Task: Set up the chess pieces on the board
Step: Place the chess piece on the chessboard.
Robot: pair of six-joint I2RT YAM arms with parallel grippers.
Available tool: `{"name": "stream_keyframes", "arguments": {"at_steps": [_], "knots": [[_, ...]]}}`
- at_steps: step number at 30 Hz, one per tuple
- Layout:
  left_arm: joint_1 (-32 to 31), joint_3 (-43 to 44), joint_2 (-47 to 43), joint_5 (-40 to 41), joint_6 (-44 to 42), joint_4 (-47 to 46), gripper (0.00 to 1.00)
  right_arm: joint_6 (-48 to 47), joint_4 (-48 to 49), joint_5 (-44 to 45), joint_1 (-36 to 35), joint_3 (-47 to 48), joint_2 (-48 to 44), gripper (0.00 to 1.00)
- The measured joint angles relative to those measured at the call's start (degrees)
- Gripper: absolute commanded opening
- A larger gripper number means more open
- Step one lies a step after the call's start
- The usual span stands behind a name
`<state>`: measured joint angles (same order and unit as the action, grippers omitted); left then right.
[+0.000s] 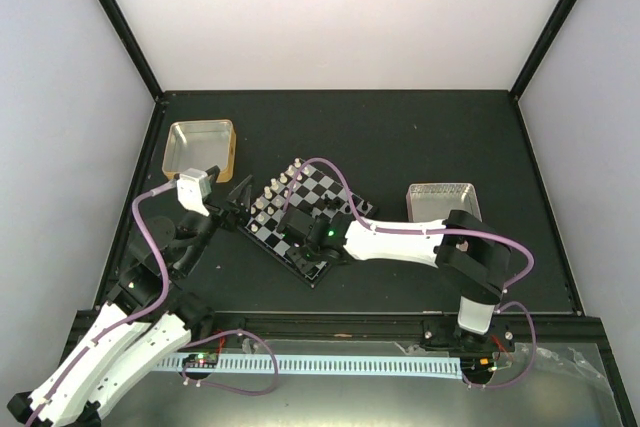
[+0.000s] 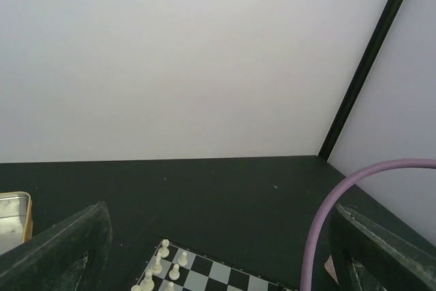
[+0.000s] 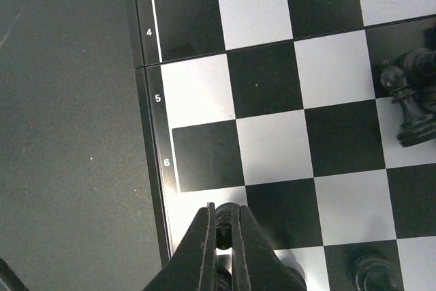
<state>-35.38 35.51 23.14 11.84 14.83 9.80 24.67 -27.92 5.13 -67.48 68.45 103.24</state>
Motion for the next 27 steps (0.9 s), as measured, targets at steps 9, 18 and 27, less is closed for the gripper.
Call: {"name": "stream_keyframes", "arguments": {"at_steps": [9,18,27], "knots": [[0.0,0.0,0.0,0.0,0.2,0.0,0.89,-0.3,-0.7,-1.7,0.0,0.0,0.3,0.1],[0.0,-0.1,0.1,0.0,0.2,0.0,0.89,-0.7,-1.4,-2.8,0.0,0.3,1.8,0.21],[0.0,-0.1,0.1,0.2,0.2,0.0,0.89,-0.1,-1.9,-2.6,0.0,1.0,1.1,0.28]]}}
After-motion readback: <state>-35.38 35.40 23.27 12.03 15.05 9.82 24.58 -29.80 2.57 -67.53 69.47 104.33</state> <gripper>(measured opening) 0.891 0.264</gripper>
